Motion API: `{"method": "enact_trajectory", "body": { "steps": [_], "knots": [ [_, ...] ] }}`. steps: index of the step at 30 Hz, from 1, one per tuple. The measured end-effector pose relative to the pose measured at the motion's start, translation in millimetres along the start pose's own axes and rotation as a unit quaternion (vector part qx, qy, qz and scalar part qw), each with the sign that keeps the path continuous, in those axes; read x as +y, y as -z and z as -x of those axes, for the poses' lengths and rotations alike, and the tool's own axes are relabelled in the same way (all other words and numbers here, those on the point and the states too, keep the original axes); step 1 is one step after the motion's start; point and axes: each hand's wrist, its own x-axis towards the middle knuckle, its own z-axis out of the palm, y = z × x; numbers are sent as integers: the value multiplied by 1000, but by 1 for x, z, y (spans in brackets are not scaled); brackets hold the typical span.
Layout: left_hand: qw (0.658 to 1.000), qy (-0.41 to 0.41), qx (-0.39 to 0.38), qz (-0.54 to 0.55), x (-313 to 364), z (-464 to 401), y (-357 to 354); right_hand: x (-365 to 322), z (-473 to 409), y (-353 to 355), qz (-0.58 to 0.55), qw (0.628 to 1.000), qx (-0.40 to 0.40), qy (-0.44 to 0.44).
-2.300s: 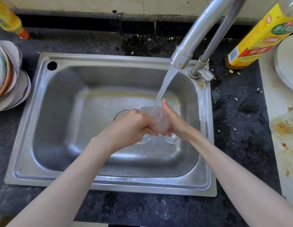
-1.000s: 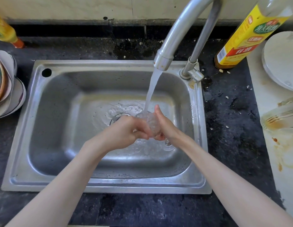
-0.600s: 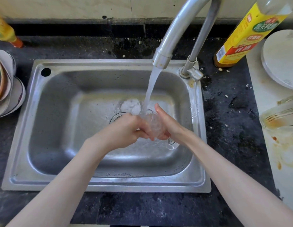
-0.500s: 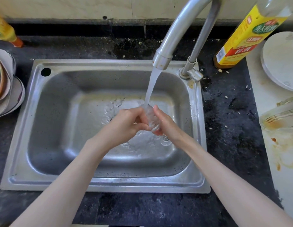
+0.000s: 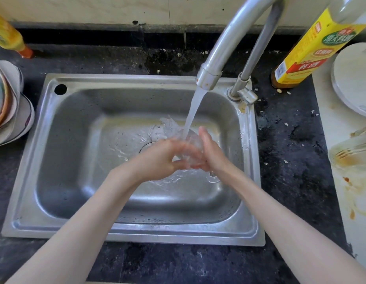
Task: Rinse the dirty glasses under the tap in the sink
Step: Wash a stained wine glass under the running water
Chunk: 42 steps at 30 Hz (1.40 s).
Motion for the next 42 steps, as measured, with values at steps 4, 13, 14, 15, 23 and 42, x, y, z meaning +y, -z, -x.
{"method": "enact_trajectory", "body": {
  "steps": [4,13,14,15,23,42],
  "knots": [
    [994,21,-68,-82,1,1,8,0,-1,4,-30,991,-102,-81],
    [969,-78,232,-37,-16,-3,-10,-8,3,-9,-78,996,-49,-9],
    [963,-110,241,-45,-17,-3,-15,-12,2,-10,-116,991,-61,-40],
    [958,-123,255,-42,-18,-3,-20,-17,-1,-11,-140,985,-75,-69],
    [833,141,433,316,-3,-27,-31,-9,-1,-38,-70,997,-23,-12],
    [678,71,117,722,-25,-21,-15,-17,33,-23,-331,920,-179,-109]
  ]
}}
